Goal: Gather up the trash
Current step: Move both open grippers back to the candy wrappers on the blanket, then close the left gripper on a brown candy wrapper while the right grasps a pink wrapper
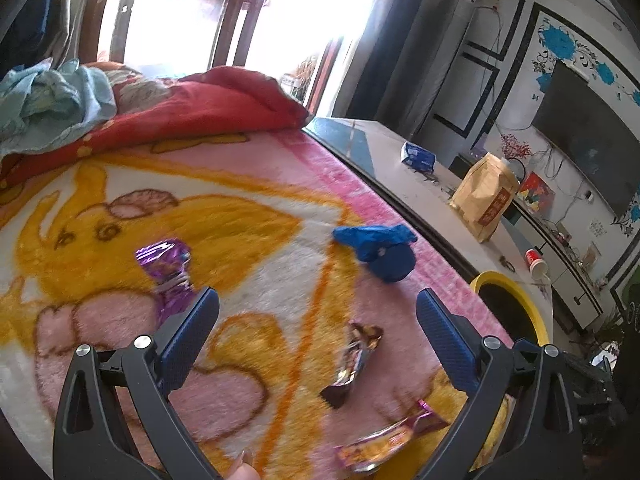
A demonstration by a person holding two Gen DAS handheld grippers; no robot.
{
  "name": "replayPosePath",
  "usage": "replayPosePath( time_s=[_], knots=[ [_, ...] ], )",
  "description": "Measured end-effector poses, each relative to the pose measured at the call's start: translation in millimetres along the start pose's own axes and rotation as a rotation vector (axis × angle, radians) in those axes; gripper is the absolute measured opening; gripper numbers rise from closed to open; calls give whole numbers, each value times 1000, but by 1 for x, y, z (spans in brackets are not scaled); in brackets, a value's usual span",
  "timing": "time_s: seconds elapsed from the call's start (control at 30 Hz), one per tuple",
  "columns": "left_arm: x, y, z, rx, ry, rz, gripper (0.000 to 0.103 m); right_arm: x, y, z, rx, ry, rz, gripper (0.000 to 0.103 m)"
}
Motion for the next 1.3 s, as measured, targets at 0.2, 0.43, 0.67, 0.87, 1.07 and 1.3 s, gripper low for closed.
replayPosePath(
  time_s=[0.2,0.43,0.67,0.87,1.07,1.3],
  knots=[
    [0,11,13,15,37,10,91,-14,20,13,27,45,-31,60],
    [-7,9,37,19,126,92,69,-28,34,26,56,91,-56,55],
    [-18,2,57,59,206,194,53,-40,44,36,76,131,-84,41],
    [-25,-4,66,95,240,244,44,-46,48,44,74,156,-117,23],
    [-31,-11,70,92,255,258,32,-45,47,45,64,161,-129,17],
    [-35,-16,73,69,260,250,14,-41,42,42,56,155,-126,10]
  ],
)
Point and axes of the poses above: each gripper's, at about its wrist camera, not at the fingertips, and x roughly against the way its jaws point, y to its left, z to its underside, the point moved 10 cm from there along -x, roughly the way its jaws point, and after that the axes turned 4 degrees about z, right-handed, at the moved point
